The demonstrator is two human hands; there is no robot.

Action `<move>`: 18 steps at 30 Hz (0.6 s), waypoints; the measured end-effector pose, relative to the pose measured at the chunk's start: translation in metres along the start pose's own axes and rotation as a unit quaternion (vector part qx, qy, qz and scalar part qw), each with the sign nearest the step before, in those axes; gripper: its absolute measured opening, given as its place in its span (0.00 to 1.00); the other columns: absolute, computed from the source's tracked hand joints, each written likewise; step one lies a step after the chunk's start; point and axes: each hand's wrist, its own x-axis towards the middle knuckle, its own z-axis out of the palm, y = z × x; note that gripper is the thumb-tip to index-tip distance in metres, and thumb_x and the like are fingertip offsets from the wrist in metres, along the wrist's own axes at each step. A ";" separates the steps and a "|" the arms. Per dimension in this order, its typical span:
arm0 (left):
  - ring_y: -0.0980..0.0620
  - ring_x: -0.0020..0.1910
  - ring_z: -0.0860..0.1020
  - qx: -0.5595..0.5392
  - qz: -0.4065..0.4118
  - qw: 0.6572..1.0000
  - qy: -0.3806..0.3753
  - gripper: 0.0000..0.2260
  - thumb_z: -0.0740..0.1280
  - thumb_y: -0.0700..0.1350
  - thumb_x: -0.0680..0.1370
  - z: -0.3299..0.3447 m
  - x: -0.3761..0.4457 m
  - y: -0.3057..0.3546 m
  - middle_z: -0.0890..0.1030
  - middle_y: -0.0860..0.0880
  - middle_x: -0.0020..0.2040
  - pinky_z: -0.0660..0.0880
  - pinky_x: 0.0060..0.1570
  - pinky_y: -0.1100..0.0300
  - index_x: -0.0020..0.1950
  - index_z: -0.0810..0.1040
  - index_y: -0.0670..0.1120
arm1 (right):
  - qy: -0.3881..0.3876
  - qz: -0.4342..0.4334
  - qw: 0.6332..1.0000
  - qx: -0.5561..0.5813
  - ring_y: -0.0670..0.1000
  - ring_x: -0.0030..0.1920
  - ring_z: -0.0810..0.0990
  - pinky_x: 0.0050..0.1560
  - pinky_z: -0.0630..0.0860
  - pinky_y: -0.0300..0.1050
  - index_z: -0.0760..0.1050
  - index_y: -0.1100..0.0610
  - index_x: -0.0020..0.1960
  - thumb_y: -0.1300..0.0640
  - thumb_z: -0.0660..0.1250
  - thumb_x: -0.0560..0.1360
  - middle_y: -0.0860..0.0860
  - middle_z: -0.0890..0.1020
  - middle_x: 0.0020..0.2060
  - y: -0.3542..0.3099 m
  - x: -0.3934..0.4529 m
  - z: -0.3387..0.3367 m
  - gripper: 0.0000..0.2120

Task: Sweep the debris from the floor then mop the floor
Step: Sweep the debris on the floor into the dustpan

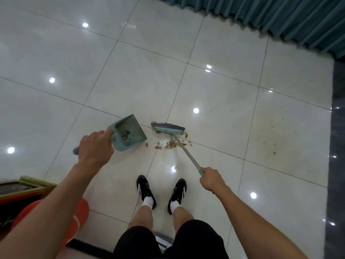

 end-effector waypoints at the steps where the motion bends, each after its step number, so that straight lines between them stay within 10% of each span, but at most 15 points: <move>1: 0.47 0.30 0.72 0.004 -0.004 1.000 -0.001 0.08 0.65 0.37 0.75 -0.001 -0.004 0.003 0.77 0.47 0.35 0.75 0.36 0.51 0.52 0.77 0.45 | 0.004 -0.010 1.000 0.006 0.52 0.39 0.80 0.33 0.77 0.42 0.71 0.51 0.71 0.61 0.57 0.73 0.50 0.76 0.42 0.000 -0.001 -0.001 0.27; 12: 0.43 0.33 0.75 -0.019 -0.049 0.998 0.045 0.08 0.64 0.39 0.76 0.001 -0.047 0.010 0.81 0.45 0.39 0.71 0.37 0.52 0.55 0.78 0.46 | -0.035 -0.093 0.987 0.125 0.54 0.37 0.81 0.34 0.81 0.48 0.67 0.53 0.72 0.59 0.70 0.73 0.57 0.79 0.50 -0.031 -0.006 -0.011 0.28; 18: 0.48 0.31 0.70 -0.026 -0.071 0.996 0.045 0.07 0.65 0.40 0.77 0.006 -0.078 -0.015 0.81 0.46 0.39 0.66 0.34 0.55 0.53 0.78 0.46 | -0.090 -0.090 0.967 0.219 0.52 0.22 0.75 0.23 0.72 0.41 0.67 0.54 0.74 0.61 0.70 0.75 0.59 0.84 0.33 -0.041 -0.012 -0.007 0.28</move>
